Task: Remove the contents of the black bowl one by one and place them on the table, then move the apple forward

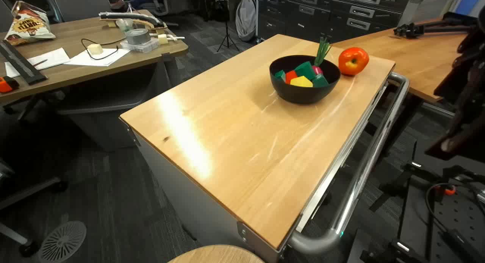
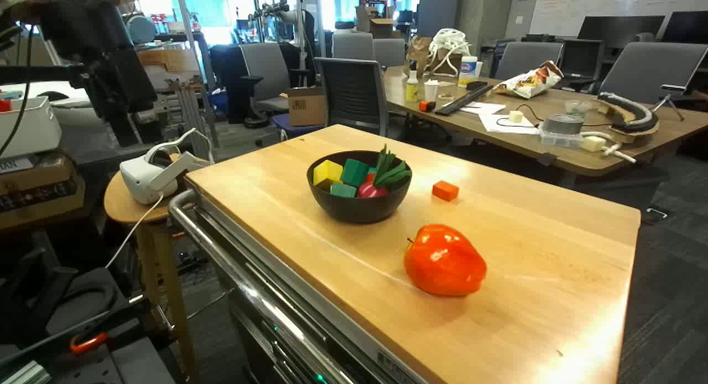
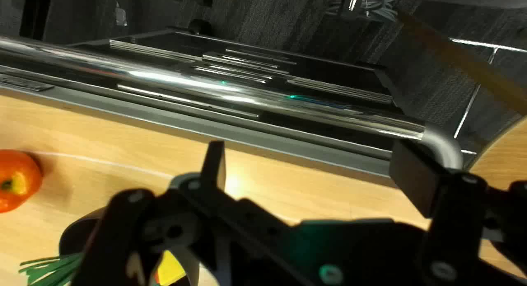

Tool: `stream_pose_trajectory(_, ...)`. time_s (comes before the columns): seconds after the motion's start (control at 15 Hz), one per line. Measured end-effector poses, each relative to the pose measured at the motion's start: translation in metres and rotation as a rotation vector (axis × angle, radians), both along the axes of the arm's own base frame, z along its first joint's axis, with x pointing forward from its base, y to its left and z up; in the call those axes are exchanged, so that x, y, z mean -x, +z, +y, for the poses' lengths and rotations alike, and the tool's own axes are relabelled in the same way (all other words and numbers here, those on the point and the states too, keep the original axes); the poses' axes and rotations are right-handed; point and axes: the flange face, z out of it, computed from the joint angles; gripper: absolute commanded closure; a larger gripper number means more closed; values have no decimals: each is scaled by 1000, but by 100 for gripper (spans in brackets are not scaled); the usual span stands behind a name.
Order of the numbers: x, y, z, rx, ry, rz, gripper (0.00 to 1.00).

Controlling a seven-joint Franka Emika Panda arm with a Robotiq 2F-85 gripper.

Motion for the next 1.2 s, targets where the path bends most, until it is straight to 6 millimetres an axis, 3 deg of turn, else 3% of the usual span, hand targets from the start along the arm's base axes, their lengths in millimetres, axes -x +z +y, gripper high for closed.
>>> stream_pose_trajectory(0.8, -1, 2, 1, -7, 28, -4, 0)
stream_pose_trajectory(1.0, -6, 15, 3, -59, 156, -40, 0)
stream_pose_trajectory(1.2, -22, 32, -13, -158, 228, -103, 0)
